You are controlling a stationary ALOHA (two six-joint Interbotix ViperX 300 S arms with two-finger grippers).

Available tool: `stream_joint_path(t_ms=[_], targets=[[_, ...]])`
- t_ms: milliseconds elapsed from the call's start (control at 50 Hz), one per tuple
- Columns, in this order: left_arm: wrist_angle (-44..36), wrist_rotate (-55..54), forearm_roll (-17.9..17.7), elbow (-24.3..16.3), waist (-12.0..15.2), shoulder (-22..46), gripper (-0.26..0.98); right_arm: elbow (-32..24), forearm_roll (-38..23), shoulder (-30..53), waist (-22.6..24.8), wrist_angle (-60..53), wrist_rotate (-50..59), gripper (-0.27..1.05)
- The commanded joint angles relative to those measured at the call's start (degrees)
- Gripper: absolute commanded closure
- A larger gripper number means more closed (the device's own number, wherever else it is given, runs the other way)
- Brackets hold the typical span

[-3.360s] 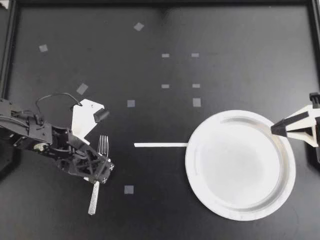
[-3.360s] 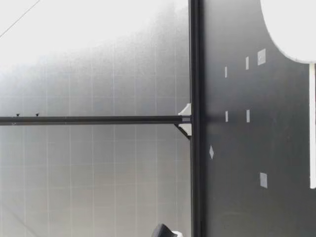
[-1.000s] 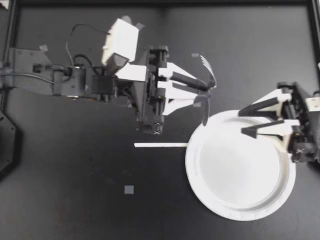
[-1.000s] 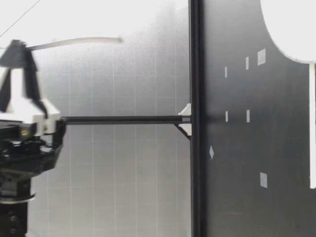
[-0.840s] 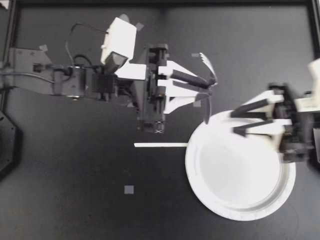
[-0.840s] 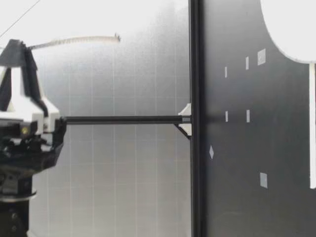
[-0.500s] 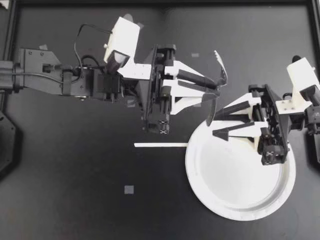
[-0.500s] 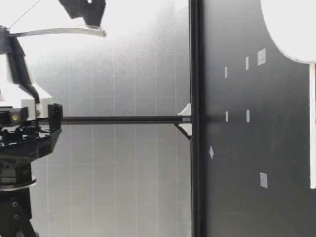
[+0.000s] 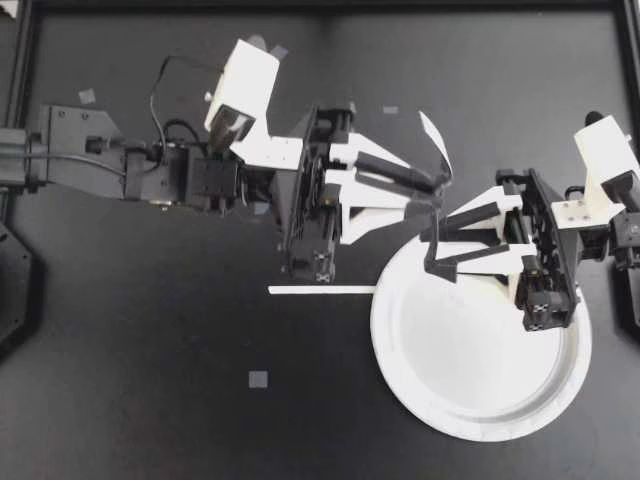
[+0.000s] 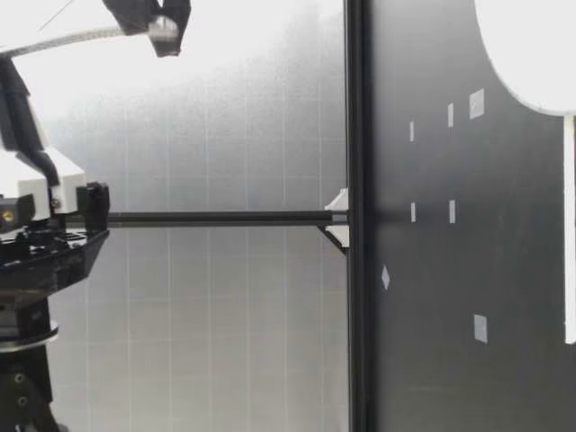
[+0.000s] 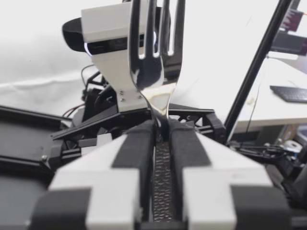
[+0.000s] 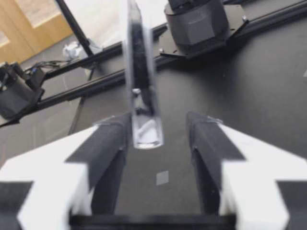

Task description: Pick up the fork and place it on the plate.

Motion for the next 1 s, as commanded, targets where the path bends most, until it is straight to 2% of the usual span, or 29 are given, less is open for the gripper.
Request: stream_joint_path(t_ms=[0,180,260,320,560,640,720,780,860,920,980], targets=[[-0.79,0.0,-0.18,-1.67,-0.35,-1.32,0.67,-1.23,0.44,-0.53,-0.26,-0.18,-0.09,0.26],[-0.62,0.26,-0.18,-1.76,-0.44,-0.97,0.67,-1.32,0.44,-0.62,-0.26,-0.09,0.09,0.28],[-0.44,0.44,-0.18,-1.85,-0.44,-0.88,0.67,-1.32,0.35,-0.62,-0.26,0.0,0.26,0.33],[-0.35,0.53,-0.18,-1.93,-0.44,-0.79,0.67,-1.32,0.26,-0.62,-0.18,0.26,0.26,0.4],[-0.18,0.53,-0.18,-1.67,-0.44,-0.7,0.67,-1.14,0.18,-2.81,-0.26,0.09,0.09,0.85],[-0.09,0.0,-0.18,-1.58,-0.44,-0.79,0.67,-0.97,0.18,-4.13,-0.26,0.26,0.09,0.92],[-0.18,0.0,-0.18,-1.41,-0.44,-0.88,0.64,-0.53,0.18,-5.27,-0.26,0.35,0.18,0.94],[-0.18,0.09,0.18,-1.23,-0.44,-0.88,0.58,-0.18,0.18,-5.71,-0.26,0.35,0.44,0.94],[-0.18,0.09,0.79,-1.05,-0.44,-0.97,0.44,0.09,0.18,-5.8,-0.18,0.44,0.7,0.94],[-0.18,0.0,0.97,-0.88,-0.44,-1.05,0.28,0.09,0.26,-5.63,-0.26,0.44,0.7,0.94],[-0.18,-0.09,0.97,-0.62,-0.44,-0.97,0.05,-0.18,0.26,-5.27,-0.18,0.53,0.7,0.94]])
